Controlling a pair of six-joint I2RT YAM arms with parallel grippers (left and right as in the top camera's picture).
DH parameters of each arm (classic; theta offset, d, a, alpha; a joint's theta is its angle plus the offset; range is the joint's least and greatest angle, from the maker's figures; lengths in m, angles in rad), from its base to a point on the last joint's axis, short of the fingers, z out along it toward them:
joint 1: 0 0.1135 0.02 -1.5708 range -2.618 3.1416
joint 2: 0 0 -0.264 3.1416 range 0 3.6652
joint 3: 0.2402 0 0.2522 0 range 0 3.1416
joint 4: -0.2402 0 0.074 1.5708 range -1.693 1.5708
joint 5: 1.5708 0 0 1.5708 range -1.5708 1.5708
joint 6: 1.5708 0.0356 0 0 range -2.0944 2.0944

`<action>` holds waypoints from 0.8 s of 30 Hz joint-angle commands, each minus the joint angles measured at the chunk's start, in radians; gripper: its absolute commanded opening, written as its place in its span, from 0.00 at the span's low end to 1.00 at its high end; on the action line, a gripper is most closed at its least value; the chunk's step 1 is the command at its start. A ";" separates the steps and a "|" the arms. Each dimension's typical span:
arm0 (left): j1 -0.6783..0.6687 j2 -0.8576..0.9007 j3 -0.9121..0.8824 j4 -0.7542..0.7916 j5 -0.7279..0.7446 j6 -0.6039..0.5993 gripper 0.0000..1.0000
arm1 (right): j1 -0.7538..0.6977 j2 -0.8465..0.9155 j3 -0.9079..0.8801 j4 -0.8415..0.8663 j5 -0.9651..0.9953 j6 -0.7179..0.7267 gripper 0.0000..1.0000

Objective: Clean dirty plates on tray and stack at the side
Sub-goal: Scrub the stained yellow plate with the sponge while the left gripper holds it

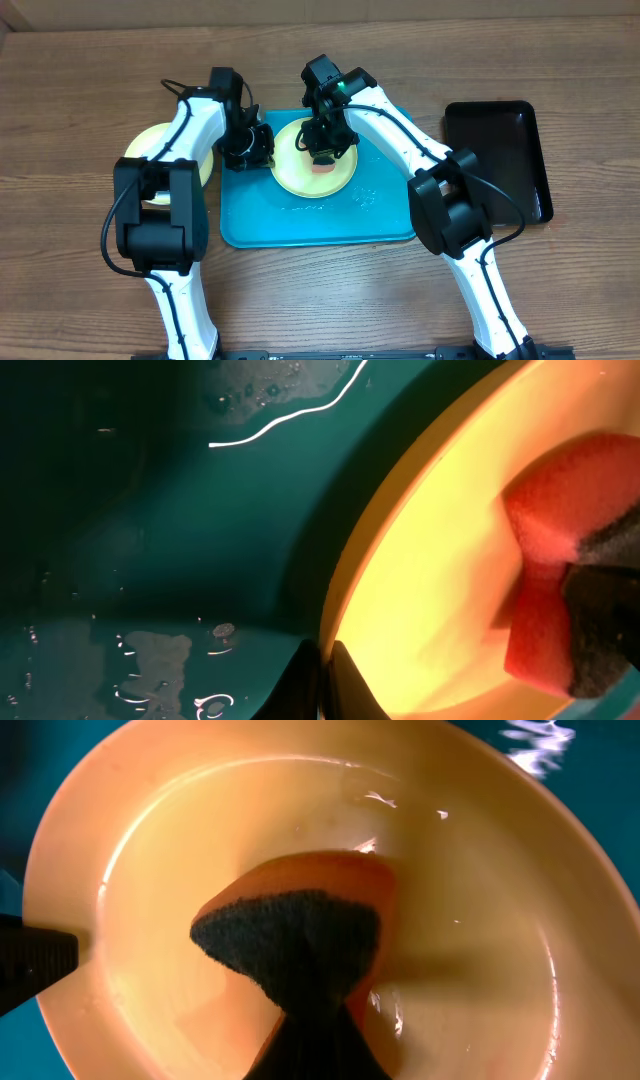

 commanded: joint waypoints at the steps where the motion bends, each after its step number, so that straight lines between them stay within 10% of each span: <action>1: -0.052 0.009 0.002 -0.003 -0.064 -0.014 0.11 | -0.002 0.005 0.010 -0.005 -0.011 -0.002 0.04; 7: -0.101 0.009 0.002 -0.021 -0.075 -0.031 0.21 | -0.003 0.005 0.010 -0.010 -0.011 -0.002 0.04; 10: -0.101 0.009 0.002 -0.024 -0.124 -0.066 0.05 | -0.003 0.005 0.010 -0.013 -0.011 -0.002 0.04; 24: -0.092 0.009 0.002 -0.015 -0.151 -0.064 0.04 | -0.004 -0.108 0.135 -0.161 -0.014 -0.003 0.04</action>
